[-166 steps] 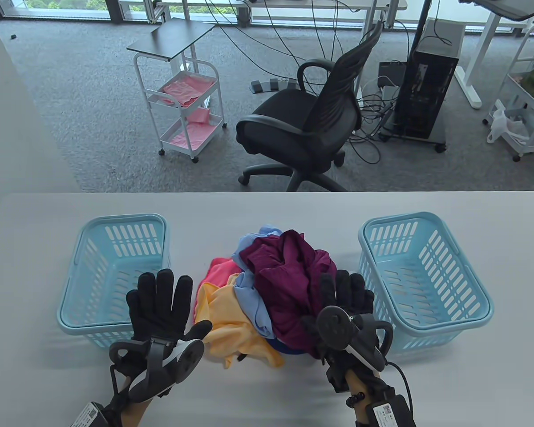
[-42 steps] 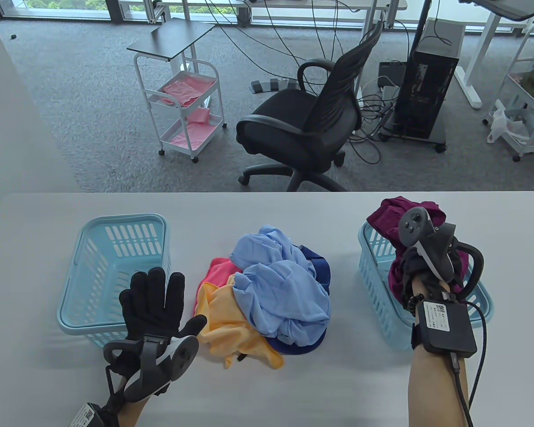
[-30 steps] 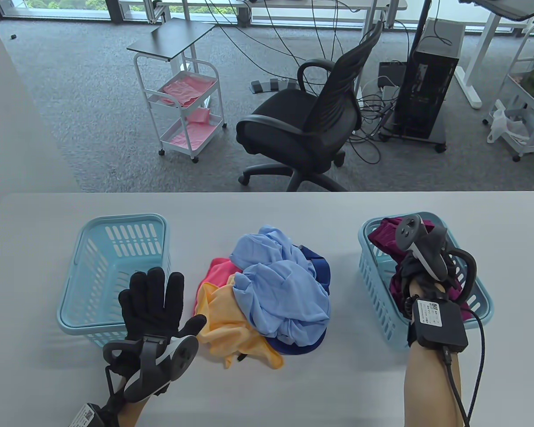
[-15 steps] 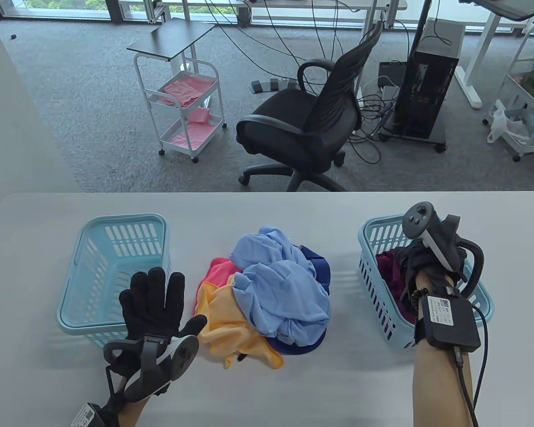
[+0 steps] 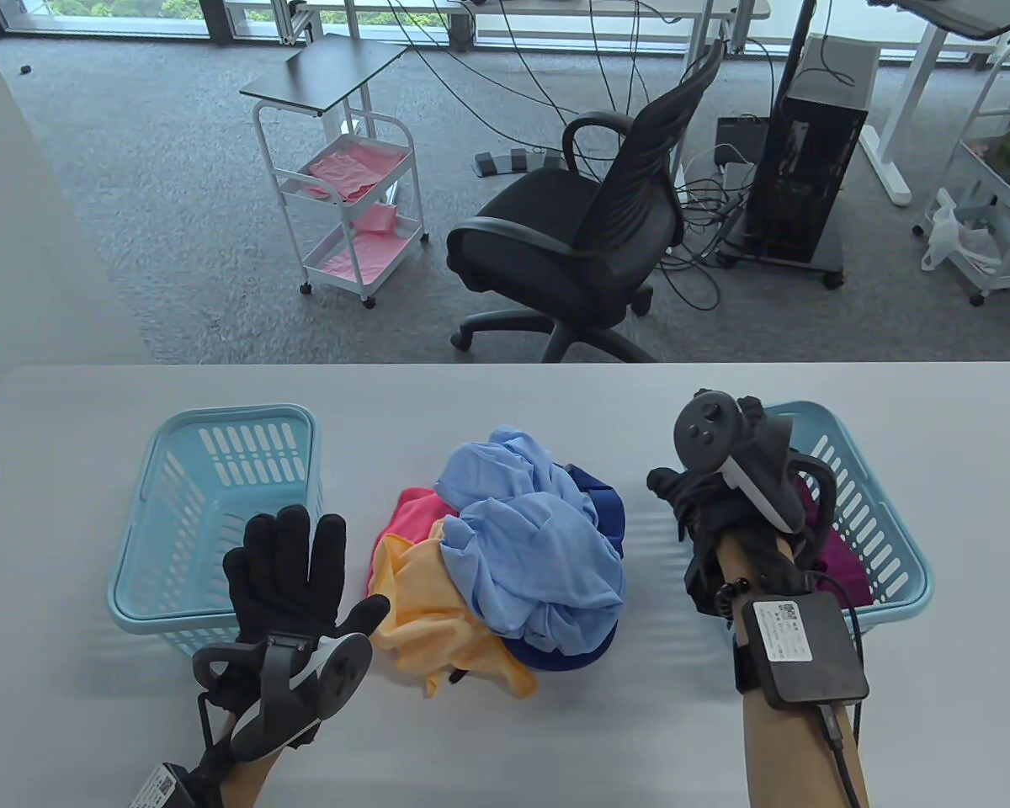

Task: Sort apparel and towels into hand baskets

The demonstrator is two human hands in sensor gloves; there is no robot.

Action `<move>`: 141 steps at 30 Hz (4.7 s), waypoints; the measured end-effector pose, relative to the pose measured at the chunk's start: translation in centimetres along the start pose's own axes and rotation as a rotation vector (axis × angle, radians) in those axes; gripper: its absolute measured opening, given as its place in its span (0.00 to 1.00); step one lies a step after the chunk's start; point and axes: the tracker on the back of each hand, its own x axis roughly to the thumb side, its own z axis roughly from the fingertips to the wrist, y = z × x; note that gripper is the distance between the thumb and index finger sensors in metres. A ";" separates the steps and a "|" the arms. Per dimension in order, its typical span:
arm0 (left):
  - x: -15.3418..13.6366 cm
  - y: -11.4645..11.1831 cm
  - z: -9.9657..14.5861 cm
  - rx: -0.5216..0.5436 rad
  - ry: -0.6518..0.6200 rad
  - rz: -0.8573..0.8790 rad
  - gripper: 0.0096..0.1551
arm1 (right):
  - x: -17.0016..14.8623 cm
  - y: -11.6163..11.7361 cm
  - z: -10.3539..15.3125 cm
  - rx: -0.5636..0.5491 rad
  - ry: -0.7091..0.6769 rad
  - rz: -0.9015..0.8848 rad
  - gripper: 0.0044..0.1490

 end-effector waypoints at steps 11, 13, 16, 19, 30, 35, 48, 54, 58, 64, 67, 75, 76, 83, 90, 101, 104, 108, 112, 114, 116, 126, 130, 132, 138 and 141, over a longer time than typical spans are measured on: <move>-0.3 0.0 -0.1 0.002 0.009 0.010 0.58 | 7.7 5.1 -1.1 0.242 -0.217 0.033 0.77; -0.4 0.0 -0.1 0.002 0.011 0.010 0.58 | 9.3 7.0 -1.8 0.310 -0.254 0.045 0.78; -0.5 0.0 -0.1 0.000 0.015 0.011 0.58 | 10.8 9.5 -2.6 0.388 -0.283 0.064 0.80; -0.6 0.0 -0.2 -0.003 0.018 0.013 0.58 | 12.3 12.2 -3.3 0.455 -0.316 0.028 0.82; -0.9 0.1 -0.3 -0.005 0.035 0.006 0.58 | 14.0 19.1 -6.4 0.599 -0.261 0.099 0.88; -1.0 0.1 -0.3 -0.007 0.037 0.005 0.58 | 13.3 20.4 -6.9 0.485 -0.256 0.113 0.85; -0.7 0.0 -0.3 -0.014 0.026 0.002 0.58 | 12.2 21.3 -6.3 0.166 -0.244 0.149 0.56; -0.7 0.0 -0.3 -0.019 0.028 0.002 0.58 | 12.1 20.5 -5.5 0.033 -0.254 0.151 0.41; -0.7 0.0 -0.3 -0.017 0.029 0.004 0.58 | 11.4 18.8 -5.3 -0.010 -0.231 0.066 0.36; -0.8 0.1 -0.3 -0.009 0.031 0.009 0.58 | 9.9 14.6 -4.7 -0.060 -0.190 -0.054 0.35; -0.9 0.1 -0.3 -0.004 0.031 0.011 0.58 | 9.1 12.4 -4.2 -0.088 -0.173 -0.109 0.35; -0.9 0.1 -0.2 0.004 0.028 0.014 0.58 | 7.9 7.0 -2.5 -0.188 -0.155 -0.209 0.34; -0.9 0.1 -0.2 0.004 0.027 0.014 0.58 | 7.8 6.1 -2.3 -0.205 -0.156 -0.222 0.34; -0.8 0.1 -0.1 0.003 0.022 0.015 0.58 | 6.9 0.4 -0.9 -0.327 -0.159 -0.309 0.34; -0.7 0.1 -0.1 0.001 0.018 0.012 0.58 | 4.1 -5.3 0.1 -0.470 -0.130 -0.293 0.33; -0.3 0.2 0.0 0.006 0.005 0.002 0.58 | -3.9 -8.1 0.5 -0.603 0.017 -0.175 0.32; -0.2 0.2 0.0 0.006 0.003 -0.001 0.58 | -6.1 -6.9 0.2 -0.586 0.056 -0.137 0.32; -0.1 0.3 0.1 0.005 0.000 -0.009 0.58 | -8.4 -4.8 -0.3 -0.557 0.102 -0.084 0.31; 0.1 0.2 0.1 -0.003 -0.004 -0.017 0.58 | -10.1 -2.5 -1.1 -0.510 0.127 -0.021 0.31; 0.2 0.1 0.0 -0.010 -0.004 -0.019 0.58 | -10.7 -1.3 -1.5 -0.474 0.141 0.010 0.31; 0.2 0.0 0.0 -0.015 -0.003 -0.021 0.58 | -11.2 -0.5 -2.0 -0.440 0.156 0.033 0.31; 0.1 0.0 0.0 -0.011 0.004 -0.027 0.58 | -11.4 3.1 -5.1 -0.208 0.187 0.167 0.31; 0.0 0.1 0.0 -0.009 0.013 -0.028 0.58 | -11.3 4.5 -6.3 -0.122 0.202 0.210 0.31; 0.0 0.1 0.0 -0.009 0.016 -0.029 0.58 | -11.4 5.2 -7.0 -0.074 0.216 0.221 0.31; 0.2 0.0 0.0 -0.016 0.006 -0.033 0.58 | -11.4 7.3 -8.8 0.025 0.241 0.255 0.31; 0.1 0.0 0.0 -0.012 0.011 -0.033 0.58 | -11.5 8.2 -9.5 0.069 0.250 0.271 0.31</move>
